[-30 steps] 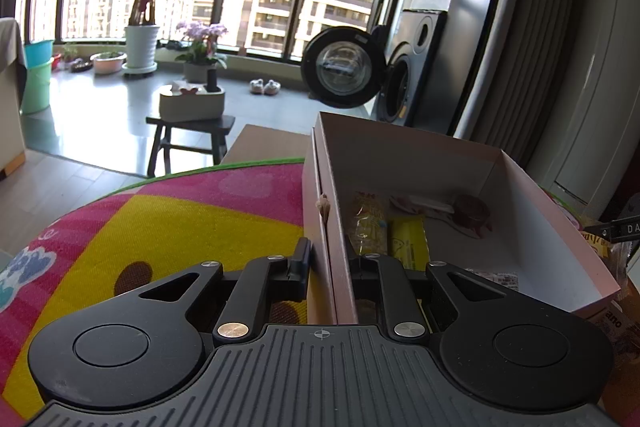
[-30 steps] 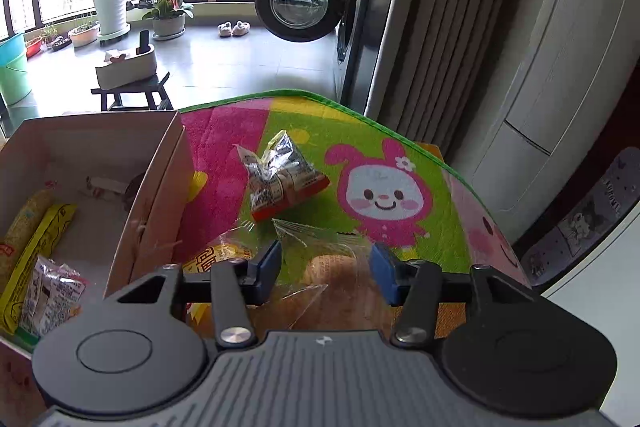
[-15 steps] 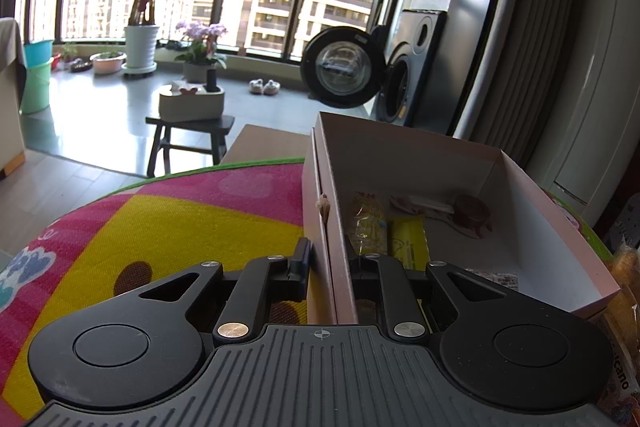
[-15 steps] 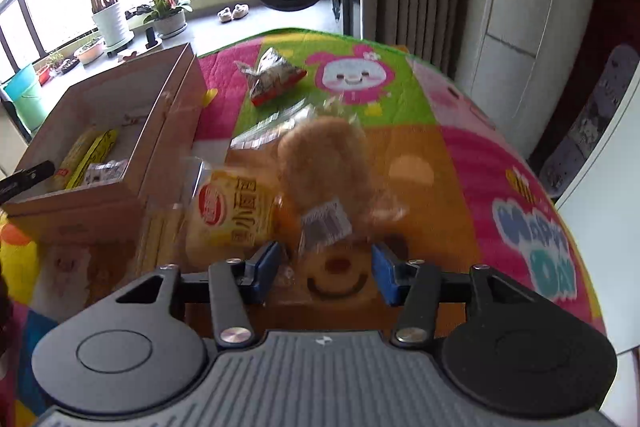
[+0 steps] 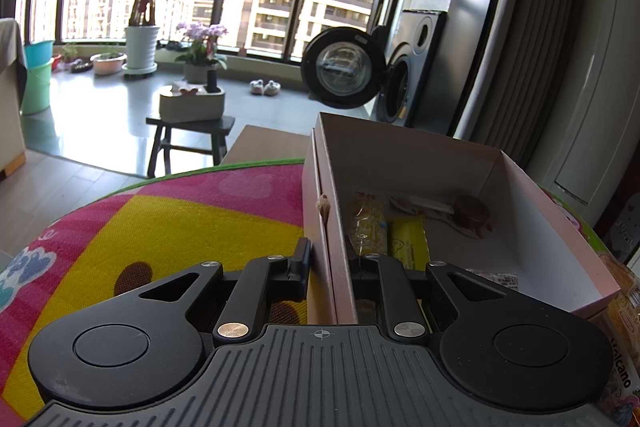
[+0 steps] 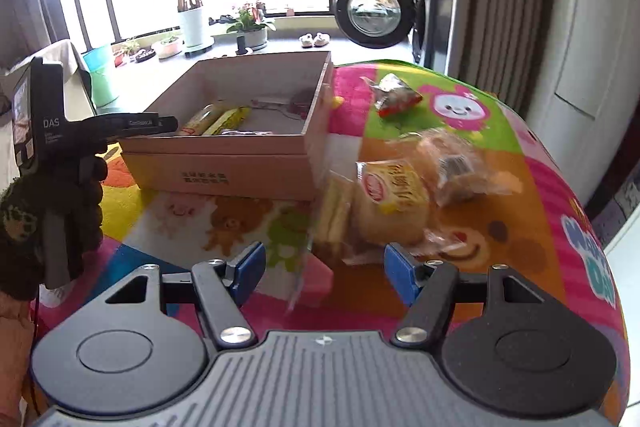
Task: Organize objects
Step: 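Move the right tool back over the remaining snacks on the mat, then grasp the pink Volcano box with the right tool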
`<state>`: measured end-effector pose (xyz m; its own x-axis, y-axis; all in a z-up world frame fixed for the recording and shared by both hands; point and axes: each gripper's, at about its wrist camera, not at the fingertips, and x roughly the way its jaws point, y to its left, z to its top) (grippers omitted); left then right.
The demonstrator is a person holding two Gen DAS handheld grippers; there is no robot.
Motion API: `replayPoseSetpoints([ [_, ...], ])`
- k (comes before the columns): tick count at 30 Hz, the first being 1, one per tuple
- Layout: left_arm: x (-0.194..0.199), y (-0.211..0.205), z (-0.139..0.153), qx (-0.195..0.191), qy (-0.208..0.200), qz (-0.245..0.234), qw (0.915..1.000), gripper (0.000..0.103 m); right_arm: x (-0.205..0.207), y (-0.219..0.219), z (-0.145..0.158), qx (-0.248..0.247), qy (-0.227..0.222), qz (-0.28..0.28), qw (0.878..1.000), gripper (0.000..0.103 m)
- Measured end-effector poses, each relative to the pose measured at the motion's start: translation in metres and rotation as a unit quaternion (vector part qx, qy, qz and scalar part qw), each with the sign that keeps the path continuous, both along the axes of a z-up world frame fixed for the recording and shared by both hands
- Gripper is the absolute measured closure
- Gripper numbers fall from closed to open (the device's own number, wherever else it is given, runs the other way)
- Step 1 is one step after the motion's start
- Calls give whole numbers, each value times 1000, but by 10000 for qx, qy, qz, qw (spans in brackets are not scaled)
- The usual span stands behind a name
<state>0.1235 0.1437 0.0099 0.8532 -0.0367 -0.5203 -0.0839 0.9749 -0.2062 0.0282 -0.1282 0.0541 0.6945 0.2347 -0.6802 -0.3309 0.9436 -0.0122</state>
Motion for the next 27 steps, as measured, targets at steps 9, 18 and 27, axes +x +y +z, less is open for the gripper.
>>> replayPoseSetpoints([
  [9, 0, 0, 0, -1, 1, 0, 10000, 86, 33, -5, -13, 291, 403, -356, 9981, 77],
  [18, 0, 1, 0, 4, -3, 2, 10000, 86, -21, -52, -15, 1298, 1342, -316, 9819, 80],
  [27, 0, 1, 0, 3, -3, 1, 10000, 86, -38, -53, -11, 159, 458, -650, 9967, 23],
])
